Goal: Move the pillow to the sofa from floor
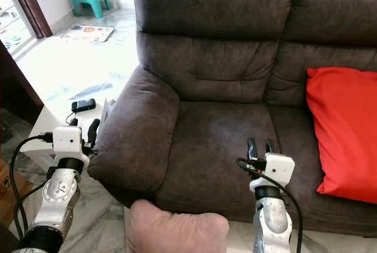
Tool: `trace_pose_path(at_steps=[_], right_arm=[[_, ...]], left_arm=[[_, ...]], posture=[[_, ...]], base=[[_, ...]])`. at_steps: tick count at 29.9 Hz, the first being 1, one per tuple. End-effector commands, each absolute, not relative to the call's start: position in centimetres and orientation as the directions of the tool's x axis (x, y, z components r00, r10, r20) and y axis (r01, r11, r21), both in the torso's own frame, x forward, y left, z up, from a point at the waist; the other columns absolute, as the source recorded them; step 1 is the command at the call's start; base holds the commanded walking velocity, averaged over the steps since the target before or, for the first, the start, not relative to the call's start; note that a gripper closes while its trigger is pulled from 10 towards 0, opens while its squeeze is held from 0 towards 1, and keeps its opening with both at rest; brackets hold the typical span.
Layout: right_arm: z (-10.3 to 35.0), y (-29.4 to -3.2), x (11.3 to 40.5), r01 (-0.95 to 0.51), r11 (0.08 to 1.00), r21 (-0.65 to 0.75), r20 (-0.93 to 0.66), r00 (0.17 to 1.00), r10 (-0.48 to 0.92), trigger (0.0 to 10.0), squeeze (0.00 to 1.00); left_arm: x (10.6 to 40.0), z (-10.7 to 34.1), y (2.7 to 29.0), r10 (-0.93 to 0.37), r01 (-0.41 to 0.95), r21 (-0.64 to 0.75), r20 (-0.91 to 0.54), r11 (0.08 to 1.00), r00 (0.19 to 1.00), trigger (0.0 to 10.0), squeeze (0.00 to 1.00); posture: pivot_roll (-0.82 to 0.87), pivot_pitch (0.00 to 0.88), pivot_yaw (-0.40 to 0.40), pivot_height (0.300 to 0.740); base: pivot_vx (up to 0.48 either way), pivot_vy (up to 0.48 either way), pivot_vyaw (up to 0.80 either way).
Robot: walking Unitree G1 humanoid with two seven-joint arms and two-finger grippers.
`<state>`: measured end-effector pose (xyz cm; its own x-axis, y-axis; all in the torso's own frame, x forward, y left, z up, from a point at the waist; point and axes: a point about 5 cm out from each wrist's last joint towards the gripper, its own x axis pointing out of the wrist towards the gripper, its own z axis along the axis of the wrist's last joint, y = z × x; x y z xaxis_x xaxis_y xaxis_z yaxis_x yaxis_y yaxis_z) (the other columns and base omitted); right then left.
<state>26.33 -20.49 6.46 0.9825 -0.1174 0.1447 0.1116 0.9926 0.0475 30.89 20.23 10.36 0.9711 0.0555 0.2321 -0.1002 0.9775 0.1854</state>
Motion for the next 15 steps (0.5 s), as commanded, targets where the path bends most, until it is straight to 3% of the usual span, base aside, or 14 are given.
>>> trace_pose_path(at_steps=[1, 15], right_arm=[[6.9, -20.2, 26.4, 0.104, 0.994, 0.045, 0.148, 0.983, -0.109, 10.0, 0.0], [8.1, -19.7, 27.1, 0.099, 0.993, 0.064, 0.124, 0.987, -0.106, 10.0, 0.0]], left_arm=[[31.0, 10.7, 20.4, 0.048, -0.099, 0.213, 0.232, 0.972, 0.972, 10.0, 0.0], [30.7, 10.9, 21.5, 0.079, -0.125, 0.206, 0.221, 0.97, 0.972, 10.0, 0.0]], posture=[[0.0, 0.0, 0.007, 0.74], [0.02, 0.0, -0.004, 0.74]], base=[[0.0, 0.0, 0.0], [0.0, 0.0, 0.0]])
